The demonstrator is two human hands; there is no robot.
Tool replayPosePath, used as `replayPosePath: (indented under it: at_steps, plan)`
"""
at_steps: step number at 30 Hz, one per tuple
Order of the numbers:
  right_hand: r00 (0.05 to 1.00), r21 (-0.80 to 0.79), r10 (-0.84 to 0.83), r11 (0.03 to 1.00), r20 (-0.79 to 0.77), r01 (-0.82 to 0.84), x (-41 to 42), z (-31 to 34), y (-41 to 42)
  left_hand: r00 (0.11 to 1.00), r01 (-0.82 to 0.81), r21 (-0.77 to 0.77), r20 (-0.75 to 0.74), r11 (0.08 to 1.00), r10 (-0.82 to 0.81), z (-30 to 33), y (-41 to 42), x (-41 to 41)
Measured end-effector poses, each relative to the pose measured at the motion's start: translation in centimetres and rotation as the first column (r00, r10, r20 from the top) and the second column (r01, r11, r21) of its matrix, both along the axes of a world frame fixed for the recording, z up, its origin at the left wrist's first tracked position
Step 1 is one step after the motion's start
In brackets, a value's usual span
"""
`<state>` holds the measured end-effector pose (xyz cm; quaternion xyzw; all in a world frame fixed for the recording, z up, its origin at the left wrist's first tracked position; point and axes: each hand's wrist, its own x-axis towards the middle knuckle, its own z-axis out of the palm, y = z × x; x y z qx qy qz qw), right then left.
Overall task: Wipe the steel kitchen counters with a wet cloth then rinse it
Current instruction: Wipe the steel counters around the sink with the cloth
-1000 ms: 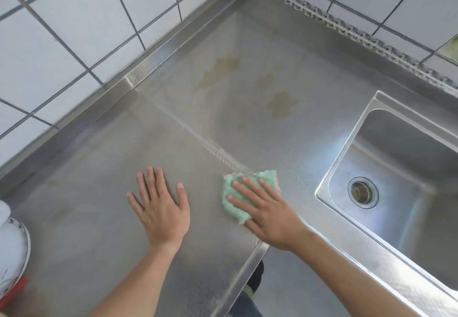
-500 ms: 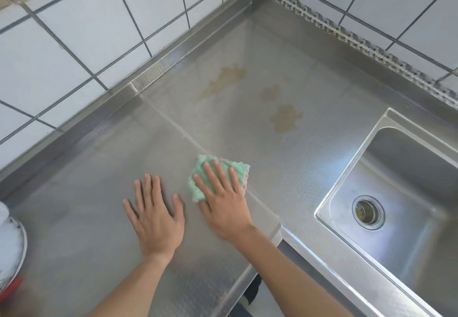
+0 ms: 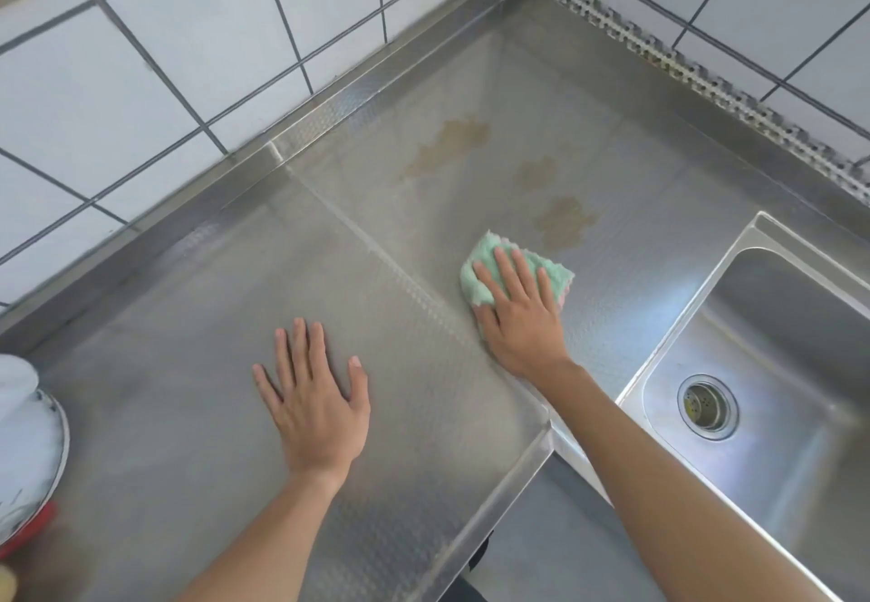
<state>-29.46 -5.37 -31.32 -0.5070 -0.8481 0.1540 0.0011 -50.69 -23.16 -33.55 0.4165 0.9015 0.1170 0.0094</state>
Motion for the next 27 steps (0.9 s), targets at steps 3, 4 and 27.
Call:
replayPosePath:
  at_steps: [3,4,27]
  plan:
    - [0.992,-0.056,-0.123,0.991,0.016,0.124,-7.0,0.1,0.9,1.0,0.003,0.009,-0.003,1.0,-0.003,-0.1,0.0,0.1]
    - [0.995,-0.055,-0.098,0.994,0.017,0.099,-8.9,0.1,0.3,1.0,0.004,0.013,-0.003,1.0,-0.003,-0.1,0.0,0.1]
    - [0.923,-0.058,-0.381,0.921,0.055,0.384,0.4,0.7,-3.6,0.997,0.057,0.057,0.045,0.997,-0.059,-1.2,-0.4,-0.5]
